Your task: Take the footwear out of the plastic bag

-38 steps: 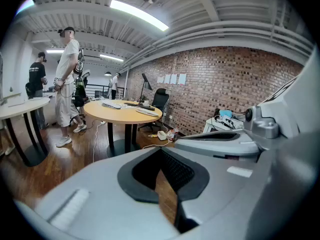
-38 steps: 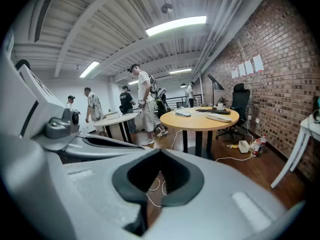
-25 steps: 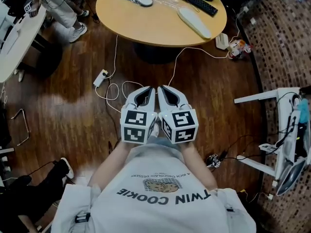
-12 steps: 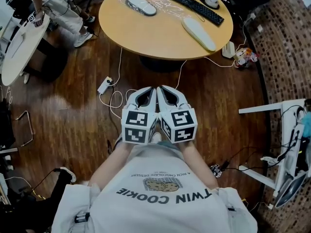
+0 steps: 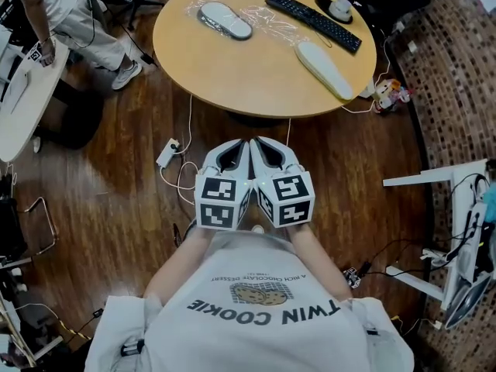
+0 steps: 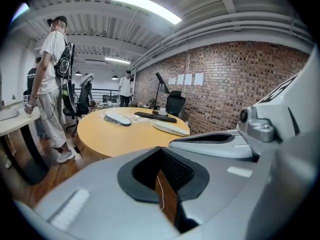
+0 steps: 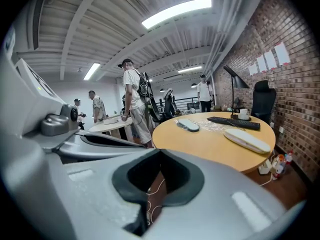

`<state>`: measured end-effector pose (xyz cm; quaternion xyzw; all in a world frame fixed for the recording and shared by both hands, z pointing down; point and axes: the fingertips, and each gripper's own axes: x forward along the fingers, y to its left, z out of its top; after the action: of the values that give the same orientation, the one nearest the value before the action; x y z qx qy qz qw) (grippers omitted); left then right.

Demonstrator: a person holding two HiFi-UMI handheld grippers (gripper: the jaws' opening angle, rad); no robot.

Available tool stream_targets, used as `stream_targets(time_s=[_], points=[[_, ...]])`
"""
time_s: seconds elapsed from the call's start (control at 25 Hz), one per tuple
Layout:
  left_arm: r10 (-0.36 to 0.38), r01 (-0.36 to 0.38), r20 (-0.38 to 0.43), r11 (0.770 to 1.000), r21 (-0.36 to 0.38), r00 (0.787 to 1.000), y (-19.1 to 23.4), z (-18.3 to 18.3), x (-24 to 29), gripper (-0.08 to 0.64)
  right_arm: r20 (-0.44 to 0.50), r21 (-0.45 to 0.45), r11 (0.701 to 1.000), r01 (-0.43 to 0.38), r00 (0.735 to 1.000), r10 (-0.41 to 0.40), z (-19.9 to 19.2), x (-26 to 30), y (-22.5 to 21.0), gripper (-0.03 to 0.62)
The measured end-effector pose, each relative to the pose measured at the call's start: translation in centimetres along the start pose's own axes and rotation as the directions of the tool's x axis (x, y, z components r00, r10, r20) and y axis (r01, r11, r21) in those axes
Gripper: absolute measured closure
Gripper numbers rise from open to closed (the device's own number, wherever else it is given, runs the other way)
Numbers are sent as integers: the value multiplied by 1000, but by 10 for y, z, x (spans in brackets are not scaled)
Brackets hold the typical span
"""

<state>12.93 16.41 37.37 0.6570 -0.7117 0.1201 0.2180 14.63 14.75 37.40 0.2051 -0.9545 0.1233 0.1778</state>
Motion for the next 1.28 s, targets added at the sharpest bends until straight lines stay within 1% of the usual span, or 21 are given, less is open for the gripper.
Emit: stream_targets(time_s=[0.16,0.36,0.52,0.76,0.88,1.04,1.16,1.28], points=[[-32,32,2,999,-4,999,47,14,21,554,-11,5,1000,30,1000,-30,17,50,3,592],[-100,100,-26,995,1,995,104,32,44,554,-34,11,995,96,995,-96,41,108,9,591],[-152,152,-30,988,13,988,152,50,57,554,-32,22,988,153,988,-152,64,151,15,591],[-206,207,-29,978,25,978,208,73,76,554,-40,29,971,236,971,-235,86,190,19,592],[-231,232,-34,973,20,972,221,76,87,554,-48,32,963,267,963,-265,89,201,13,591],[-252,253,-49,967,21,966,225,79,110,554,-59,42,954,295,954,-293,90,210,-9,591],[-251,252,-50,967,23,967,227,87,130,554,-62,45,952,304,952,-301,92,217,-31,591],[-230,232,-49,972,36,972,235,98,157,554,-54,53,953,298,954,-296,96,233,-57,591]])
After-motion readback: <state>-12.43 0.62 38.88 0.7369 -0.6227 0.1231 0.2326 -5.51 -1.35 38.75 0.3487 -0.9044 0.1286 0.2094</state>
